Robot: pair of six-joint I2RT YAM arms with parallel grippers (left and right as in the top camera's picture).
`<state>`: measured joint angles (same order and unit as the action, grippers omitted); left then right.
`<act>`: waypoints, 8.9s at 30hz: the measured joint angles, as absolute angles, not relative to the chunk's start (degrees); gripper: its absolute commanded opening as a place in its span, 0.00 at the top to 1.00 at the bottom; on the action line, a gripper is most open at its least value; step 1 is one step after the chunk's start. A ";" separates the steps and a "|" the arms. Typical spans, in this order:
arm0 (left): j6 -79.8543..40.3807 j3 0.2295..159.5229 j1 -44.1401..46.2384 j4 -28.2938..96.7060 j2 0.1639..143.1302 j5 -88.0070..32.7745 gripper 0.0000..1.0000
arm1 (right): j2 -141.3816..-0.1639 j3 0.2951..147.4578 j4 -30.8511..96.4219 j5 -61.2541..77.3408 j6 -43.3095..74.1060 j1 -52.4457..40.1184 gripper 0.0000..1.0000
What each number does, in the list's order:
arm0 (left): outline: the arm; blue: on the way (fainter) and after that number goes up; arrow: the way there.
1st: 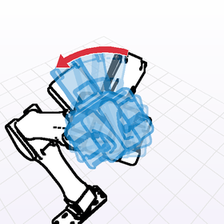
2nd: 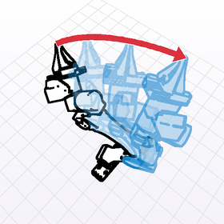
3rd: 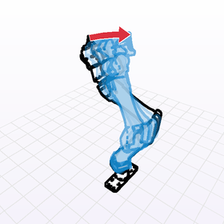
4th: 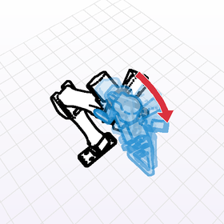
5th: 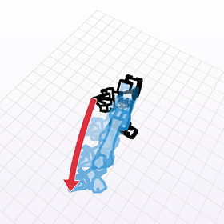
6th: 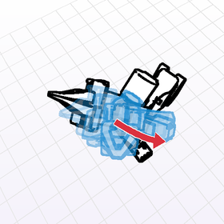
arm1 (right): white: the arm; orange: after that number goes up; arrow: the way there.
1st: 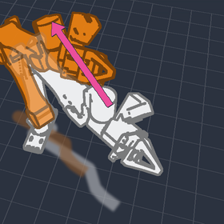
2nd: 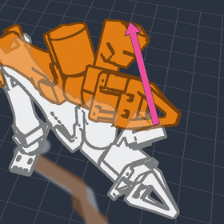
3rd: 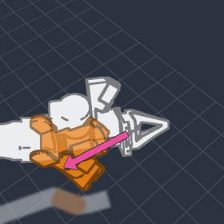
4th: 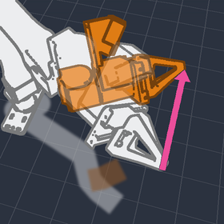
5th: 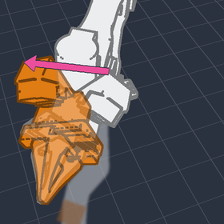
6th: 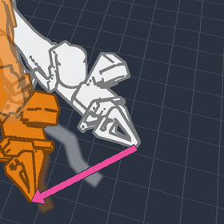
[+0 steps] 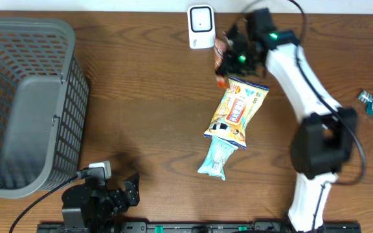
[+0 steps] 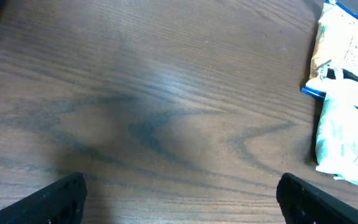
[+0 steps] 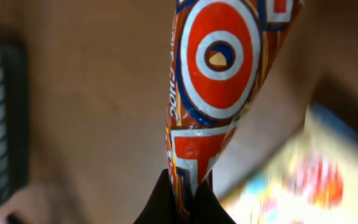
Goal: Scan the item barcode
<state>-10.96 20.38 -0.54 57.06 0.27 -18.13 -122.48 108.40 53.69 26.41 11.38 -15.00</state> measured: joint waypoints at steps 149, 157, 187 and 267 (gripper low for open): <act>-10.96 20.38 -0.54 57.04 0.27 -18.13 0.02 | -133.08 113.69 74.50 -14.28 57.36 -29.23 0.01; -10.96 20.38 -0.54 57.04 0.27 -18.13 0.02 | -138.47 115.31 76.75 -11.73 55.24 -30.15 0.20; -10.94 20.36 -0.54 57.06 0.27 -18.13 0.02 | -139.06 119.31 80.86 12.03 23.20 -27.99 0.99; -10.96 20.36 -0.54 57.06 0.27 -18.13 0.02 | -126.93 86.08 74.39 45.01 -23.14 -1.26 0.01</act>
<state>-10.96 20.36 -0.54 57.06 0.27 -18.13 -126.93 86.08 74.39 45.01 -23.14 -1.26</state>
